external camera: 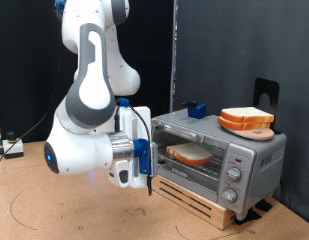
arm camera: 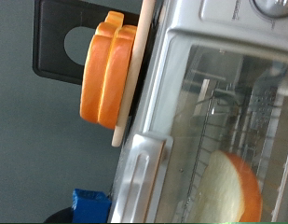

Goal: Make a piece of toast with the oven

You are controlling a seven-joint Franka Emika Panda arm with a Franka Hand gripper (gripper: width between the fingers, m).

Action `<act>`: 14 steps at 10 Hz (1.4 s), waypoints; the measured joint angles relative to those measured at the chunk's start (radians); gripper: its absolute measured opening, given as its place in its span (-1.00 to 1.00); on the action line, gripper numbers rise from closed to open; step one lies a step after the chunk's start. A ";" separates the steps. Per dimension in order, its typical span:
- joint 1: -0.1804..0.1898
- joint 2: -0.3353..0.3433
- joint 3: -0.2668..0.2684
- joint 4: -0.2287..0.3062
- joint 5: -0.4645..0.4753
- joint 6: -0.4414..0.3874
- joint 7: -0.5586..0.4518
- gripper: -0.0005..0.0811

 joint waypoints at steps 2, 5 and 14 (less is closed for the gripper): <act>0.033 0.044 0.015 0.062 -0.008 0.069 -0.005 0.98; 0.071 0.061 0.016 0.084 0.007 0.172 0.024 0.98; 0.176 0.329 0.030 0.335 -0.081 0.171 0.077 0.98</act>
